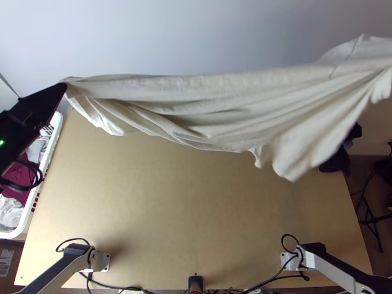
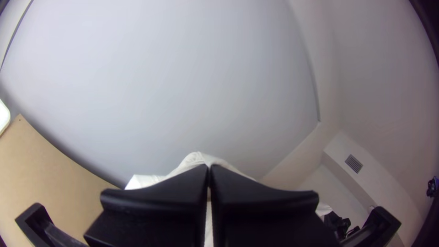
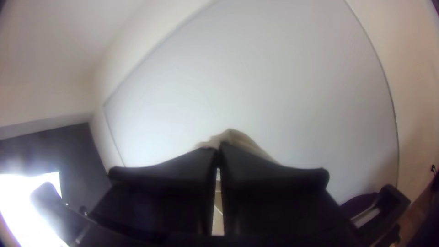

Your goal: Fold the t-shirt

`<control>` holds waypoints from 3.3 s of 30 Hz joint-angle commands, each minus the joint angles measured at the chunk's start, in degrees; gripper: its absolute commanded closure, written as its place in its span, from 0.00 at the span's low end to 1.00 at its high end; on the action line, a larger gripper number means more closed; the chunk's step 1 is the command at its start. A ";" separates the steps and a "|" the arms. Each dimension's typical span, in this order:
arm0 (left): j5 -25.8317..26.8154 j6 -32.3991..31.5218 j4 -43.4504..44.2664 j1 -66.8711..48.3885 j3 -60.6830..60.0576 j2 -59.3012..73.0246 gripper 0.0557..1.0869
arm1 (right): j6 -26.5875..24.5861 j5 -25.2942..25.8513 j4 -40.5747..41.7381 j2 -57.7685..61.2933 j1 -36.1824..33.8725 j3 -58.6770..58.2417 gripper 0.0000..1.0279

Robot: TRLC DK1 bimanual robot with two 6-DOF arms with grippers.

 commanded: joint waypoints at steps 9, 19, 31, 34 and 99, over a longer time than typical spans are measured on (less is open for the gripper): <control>4.23 -1.02 -3.47 -0.80 -7.05 -14.31 0.96 | -2.00 -8.39 -20.59 -8.54 11.75 0.60 0.97; 7.75 -0.93 -8.21 2.71 -14.69 -29.77 0.96 | 1.25 -20.26 -34.30 -16.01 12.19 -5.37 0.97; 4.85 18.23 -17.79 6.14 -44.84 -37.77 0.96 | -6.75 -20.08 -27.27 -24.97 12.81 -49.85 0.97; 3.53 21.30 -14.63 6.05 -52.05 -37.60 0.96 | -11.14 -19.12 -19.19 -25.50 10.96 -63.12 0.97; 7.31 38.97 5.59 11.85 -48.71 18.92 0.16 | -16.15 -19.38 25.55 9.92 1.47 -75.07 0.97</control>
